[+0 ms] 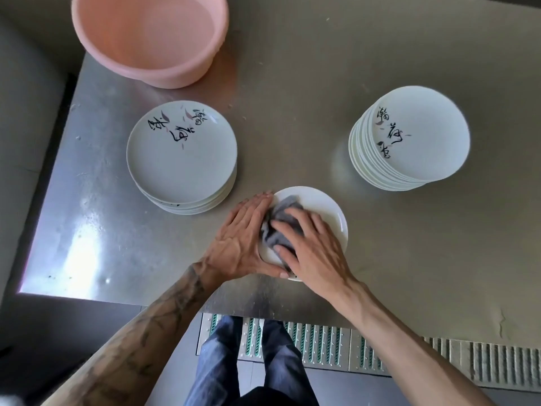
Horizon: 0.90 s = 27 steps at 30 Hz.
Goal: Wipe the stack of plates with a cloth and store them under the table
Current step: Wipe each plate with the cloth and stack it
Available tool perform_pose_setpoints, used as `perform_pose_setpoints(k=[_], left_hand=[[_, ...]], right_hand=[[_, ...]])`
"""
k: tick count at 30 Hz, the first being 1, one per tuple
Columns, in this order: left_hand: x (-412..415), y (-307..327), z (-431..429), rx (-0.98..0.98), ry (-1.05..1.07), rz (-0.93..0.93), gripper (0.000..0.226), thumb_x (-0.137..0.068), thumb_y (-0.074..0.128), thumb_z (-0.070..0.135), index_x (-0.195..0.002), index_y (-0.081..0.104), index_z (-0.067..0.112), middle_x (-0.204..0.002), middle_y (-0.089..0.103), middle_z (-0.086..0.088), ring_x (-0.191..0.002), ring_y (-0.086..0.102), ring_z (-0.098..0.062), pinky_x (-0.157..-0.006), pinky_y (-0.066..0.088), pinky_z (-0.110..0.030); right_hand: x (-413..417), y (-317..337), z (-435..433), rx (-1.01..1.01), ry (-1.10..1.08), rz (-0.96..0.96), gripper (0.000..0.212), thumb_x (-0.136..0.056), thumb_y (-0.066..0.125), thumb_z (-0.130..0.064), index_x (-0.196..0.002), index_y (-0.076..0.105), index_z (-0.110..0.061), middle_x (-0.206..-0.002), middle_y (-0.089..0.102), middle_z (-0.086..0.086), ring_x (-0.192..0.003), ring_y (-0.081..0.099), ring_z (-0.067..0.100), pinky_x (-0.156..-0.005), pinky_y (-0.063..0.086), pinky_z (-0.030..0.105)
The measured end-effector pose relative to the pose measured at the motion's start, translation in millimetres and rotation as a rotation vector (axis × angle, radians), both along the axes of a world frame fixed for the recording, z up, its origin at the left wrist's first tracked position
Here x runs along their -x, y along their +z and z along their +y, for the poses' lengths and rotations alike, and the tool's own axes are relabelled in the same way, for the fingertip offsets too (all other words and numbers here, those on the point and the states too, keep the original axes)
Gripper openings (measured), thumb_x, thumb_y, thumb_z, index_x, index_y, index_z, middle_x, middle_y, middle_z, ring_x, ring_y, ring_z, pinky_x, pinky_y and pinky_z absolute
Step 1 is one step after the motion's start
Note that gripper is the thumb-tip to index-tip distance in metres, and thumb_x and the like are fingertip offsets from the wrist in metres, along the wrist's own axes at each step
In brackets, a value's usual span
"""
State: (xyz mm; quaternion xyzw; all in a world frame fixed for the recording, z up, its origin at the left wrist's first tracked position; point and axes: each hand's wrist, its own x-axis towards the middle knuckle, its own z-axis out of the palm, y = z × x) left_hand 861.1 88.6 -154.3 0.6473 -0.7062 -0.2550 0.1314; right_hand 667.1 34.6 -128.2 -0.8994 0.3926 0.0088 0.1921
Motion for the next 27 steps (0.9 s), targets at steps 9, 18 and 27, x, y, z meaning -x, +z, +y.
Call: perform_pose_setpoints(k=[9, 18, 27], left_hand=[[0, 1, -1, -0.022, 0.001, -0.016, 0.149, -0.055, 0.058, 0.102, -0.162, 0.015, 0.008, -0.17, 0.018, -0.005, -0.157, 0.016, -0.016, -0.129, 0.007, -0.036], [2, 3, -1, 0.004, 0.0, -0.016, 0.147, -0.057, 0.065, 0.097, -0.16, 0.02, 0.002, -0.169, 0.024, -0.01, -0.157, 0.02, -0.02, -0.128, 0.017, -0.043], [0, 4, -1, -0.013, -0.014, -0.004, 0.148, -0.055, 0.066, 0.098, -0.163, 0.017, 0.008, -0.17, 0.02, -0.004, -0.158, 0.014, -0.014, -0.129, 0.014, -0.039]], right_hand=[[58, 4, -9, 0.144, -0.126, 0.095, 0.051, -0.097, 0.055, -0.049, -0.143, 0.055, -0.026, -0.145, 0.047, 0.005, -0.118, 0.048, 0.026, -0.101, 0.046, 0.04], [-2, 0, 14, 0.027, -0.005, -0.044, 0.043, -0.095, 0.059, -0.04, -0.135, 0.057, -0.026, -0.147, 0.045, 0.003, -0.122, 0.047, 0.025, -0.104, 0.041, 0.039], [-2, -5, -16, 0.014, 0.041, -0.032, 0.05, -0.092, 0.064, -0.04, -0.14, 0.054, -0.028, -0.152, 0.042, 0.001, -0.129, 0.046, 0.025, -0.109, 0.041, 0.04]])
